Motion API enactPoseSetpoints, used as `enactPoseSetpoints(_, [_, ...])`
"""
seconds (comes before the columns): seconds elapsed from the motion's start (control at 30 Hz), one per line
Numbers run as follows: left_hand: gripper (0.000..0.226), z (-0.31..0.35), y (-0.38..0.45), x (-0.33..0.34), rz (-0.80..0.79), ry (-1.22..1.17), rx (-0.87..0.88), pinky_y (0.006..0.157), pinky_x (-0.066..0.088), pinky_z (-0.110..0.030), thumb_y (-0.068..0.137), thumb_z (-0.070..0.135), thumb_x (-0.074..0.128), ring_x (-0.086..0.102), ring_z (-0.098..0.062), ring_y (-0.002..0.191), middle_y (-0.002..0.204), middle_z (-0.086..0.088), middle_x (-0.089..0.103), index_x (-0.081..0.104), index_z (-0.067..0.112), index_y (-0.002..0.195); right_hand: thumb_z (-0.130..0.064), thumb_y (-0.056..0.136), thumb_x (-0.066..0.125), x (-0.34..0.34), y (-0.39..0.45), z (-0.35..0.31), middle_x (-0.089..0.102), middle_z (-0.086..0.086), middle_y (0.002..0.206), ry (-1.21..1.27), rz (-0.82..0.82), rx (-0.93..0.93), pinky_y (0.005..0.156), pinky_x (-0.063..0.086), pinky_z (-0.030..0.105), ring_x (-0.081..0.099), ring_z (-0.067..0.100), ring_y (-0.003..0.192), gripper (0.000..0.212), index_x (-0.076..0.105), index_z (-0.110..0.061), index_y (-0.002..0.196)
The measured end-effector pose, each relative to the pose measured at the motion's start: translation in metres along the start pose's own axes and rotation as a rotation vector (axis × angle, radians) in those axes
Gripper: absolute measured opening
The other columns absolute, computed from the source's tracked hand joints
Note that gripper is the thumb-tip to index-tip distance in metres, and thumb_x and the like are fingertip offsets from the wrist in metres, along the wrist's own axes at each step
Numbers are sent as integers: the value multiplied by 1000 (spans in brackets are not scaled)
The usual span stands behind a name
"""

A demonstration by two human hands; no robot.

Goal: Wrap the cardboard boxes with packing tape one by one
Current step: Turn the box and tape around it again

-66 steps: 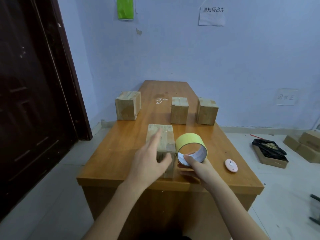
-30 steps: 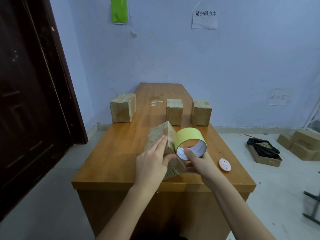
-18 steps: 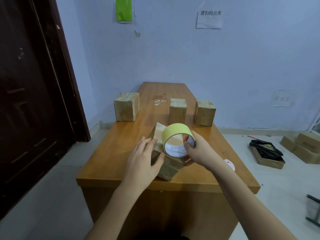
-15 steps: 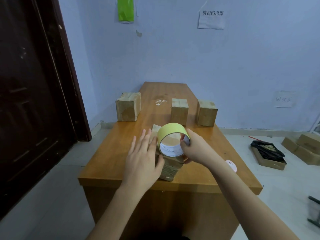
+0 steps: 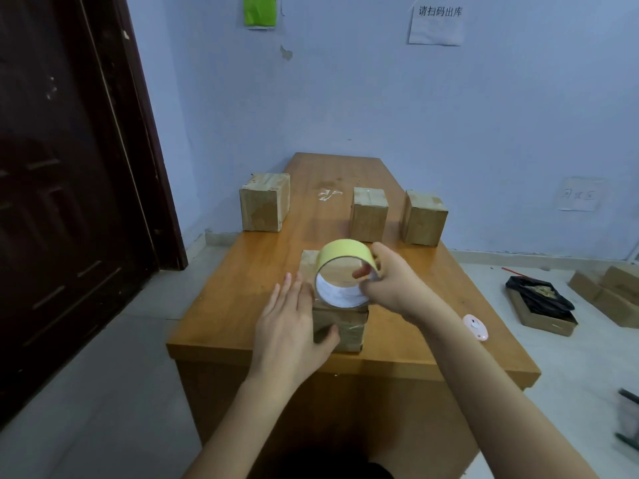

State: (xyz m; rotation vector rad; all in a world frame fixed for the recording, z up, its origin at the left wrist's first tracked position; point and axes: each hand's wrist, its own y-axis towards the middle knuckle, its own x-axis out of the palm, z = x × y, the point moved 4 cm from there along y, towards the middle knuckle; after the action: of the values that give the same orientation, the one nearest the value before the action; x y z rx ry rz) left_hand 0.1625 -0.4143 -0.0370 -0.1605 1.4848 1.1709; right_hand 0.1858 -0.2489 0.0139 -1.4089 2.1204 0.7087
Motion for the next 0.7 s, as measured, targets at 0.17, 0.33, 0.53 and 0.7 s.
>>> enactPoseSetpoints(0.17, [87,3,0,5,3,49,6,110,-2,-27,83,65,44,14,-17,143,155,-7,17,21,12,148,-8,91,57,-7,-11,20,63,3,100,317,68,93,72,57,32,61,20,94,14,47,-16,99])
enactPoseSetpoints(0.33, [86,3,1,5,2,36,3,109,-4,-25,83,65,43,9,-16,144,157,-5,13,18,14,148,-18,91,61,6,-16,18,60,5,96,226,13,53,71,58,30,62,21,89,14,55,-12,102])
enactPoseSetpoints(0.53, [87,1,-2,3,-11,84,17,109,-6,-27,84,64,44,8,-18,144,157,-4,11,15,15,149,0,91,52,-11,-19,27,62,10,98,450,-80,121,66,57,29,64,22,91,22,50,-1,113])
enactPoseSetpoints(0.7, [91,2,2,3,-38,63,7,108,-8,-26,83,68,41,5,-16,144,157,-4,5,10,15,150,-10,90,61,-6,-23,39,67,3,95,639,44,216,59,54,20,65,15,87,25,51,-9,113])
